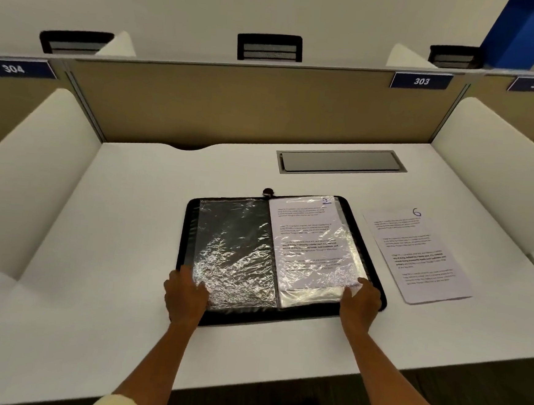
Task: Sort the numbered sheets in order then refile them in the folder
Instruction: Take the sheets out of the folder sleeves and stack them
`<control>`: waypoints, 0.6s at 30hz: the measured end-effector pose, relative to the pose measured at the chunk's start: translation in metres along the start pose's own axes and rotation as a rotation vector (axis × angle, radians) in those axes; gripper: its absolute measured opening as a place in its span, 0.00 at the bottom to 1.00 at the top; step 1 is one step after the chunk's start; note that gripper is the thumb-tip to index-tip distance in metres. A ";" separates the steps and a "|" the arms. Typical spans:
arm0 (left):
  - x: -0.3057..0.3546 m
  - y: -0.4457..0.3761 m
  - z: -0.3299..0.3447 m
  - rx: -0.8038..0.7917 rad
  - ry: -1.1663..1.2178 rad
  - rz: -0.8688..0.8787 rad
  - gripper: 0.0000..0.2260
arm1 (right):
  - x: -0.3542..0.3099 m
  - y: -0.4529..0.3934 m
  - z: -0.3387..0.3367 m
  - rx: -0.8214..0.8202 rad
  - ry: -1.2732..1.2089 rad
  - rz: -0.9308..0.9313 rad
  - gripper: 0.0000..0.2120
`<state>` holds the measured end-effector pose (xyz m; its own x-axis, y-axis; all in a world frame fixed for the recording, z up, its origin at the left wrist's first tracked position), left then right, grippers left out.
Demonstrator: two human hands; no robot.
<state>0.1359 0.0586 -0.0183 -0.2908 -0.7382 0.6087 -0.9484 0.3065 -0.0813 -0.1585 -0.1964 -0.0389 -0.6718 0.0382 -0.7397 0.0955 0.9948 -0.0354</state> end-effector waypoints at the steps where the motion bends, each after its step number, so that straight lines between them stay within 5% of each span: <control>1: 0.006 0.003 0.005 -0.003 -0.037 0.068 0.19 | 0.001 -0.002 -0.001 -0.002 0.015 0.003 0.18; 8: 0.047 0.032 0.046 -0.080 0.034 0.497 0.17 | 0.002 -0.010 -0.014 0.034 0.041 0.063 0.12; 18: 0.107 0.067 0.097 -0.393 0.186 0.682 0.15 | -0.003 -0.008 -0.031 -0.037 -0.147 0.068 0.05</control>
<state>0.0286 -0.0584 -0.0354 -0.7305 -0.2116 0.6493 -0.4462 0.8677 -0.2192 -0.1800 -0.2011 -0.0160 -0.5499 0.0946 -0.8298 0.1085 0.9932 0.0413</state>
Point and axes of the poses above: each hand's wrist, its own y-axis away from the middle knuckle, its own z-axis out of the palm, x = y × z, the point moved 4 cm from there along -y, towards the middle knuckle, and after that the axes turned 7 degrees about x, right-handed, at the moved point
